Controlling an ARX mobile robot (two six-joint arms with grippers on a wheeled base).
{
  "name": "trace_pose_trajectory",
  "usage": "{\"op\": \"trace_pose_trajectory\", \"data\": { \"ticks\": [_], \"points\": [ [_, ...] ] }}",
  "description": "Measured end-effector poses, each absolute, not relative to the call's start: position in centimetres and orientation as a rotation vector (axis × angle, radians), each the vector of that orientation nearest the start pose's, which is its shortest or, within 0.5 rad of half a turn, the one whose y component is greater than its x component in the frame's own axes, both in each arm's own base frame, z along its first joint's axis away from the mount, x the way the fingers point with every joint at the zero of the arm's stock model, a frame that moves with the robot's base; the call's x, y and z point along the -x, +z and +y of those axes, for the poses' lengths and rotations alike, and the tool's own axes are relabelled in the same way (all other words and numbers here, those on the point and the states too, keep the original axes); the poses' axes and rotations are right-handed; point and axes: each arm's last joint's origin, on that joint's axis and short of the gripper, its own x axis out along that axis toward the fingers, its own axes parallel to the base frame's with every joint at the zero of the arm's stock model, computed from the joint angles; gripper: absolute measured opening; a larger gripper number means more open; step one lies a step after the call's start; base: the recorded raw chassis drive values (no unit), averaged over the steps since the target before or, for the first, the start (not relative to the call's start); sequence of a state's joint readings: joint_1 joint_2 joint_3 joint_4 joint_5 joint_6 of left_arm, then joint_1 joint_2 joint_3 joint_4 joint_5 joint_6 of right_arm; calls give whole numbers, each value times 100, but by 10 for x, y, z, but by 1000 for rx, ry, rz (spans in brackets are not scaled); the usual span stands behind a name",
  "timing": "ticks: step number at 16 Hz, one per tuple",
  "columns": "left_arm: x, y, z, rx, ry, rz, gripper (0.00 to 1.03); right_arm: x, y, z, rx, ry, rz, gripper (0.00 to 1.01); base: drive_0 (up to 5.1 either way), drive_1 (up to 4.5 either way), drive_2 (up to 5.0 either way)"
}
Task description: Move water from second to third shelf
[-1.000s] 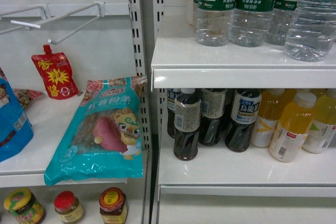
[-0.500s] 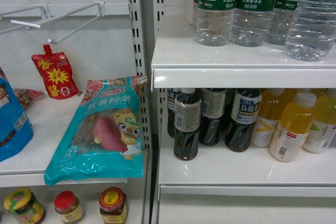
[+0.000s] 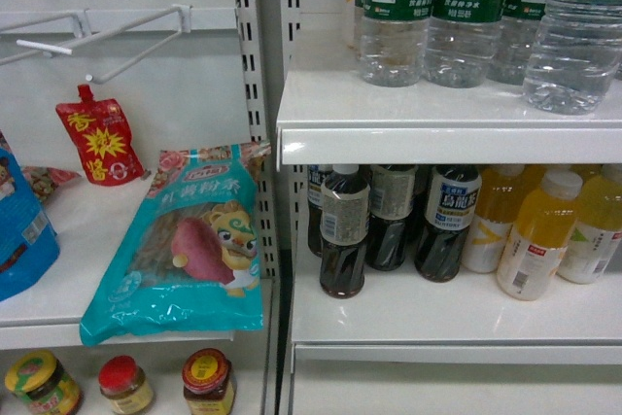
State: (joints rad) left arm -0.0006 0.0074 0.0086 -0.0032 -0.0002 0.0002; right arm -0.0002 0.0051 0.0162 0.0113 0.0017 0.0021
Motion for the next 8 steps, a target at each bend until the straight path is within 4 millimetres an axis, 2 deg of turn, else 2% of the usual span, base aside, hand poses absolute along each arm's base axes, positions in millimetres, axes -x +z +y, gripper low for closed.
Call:
{"op": "trace_pose_trajectory", "data": {
  "ticks": [5, 8],
  "points": [
    [-98, 166, 0, 0, 0, 2, 98, -97, 167, 0, -2, 0, -6, 2, 0, 0, 0],
    [-98, 166, 0, 0, 0, 2, 98, -97, 167, 0, -1, 0, -6, 33, 0, 0, 0]
  ]
}}
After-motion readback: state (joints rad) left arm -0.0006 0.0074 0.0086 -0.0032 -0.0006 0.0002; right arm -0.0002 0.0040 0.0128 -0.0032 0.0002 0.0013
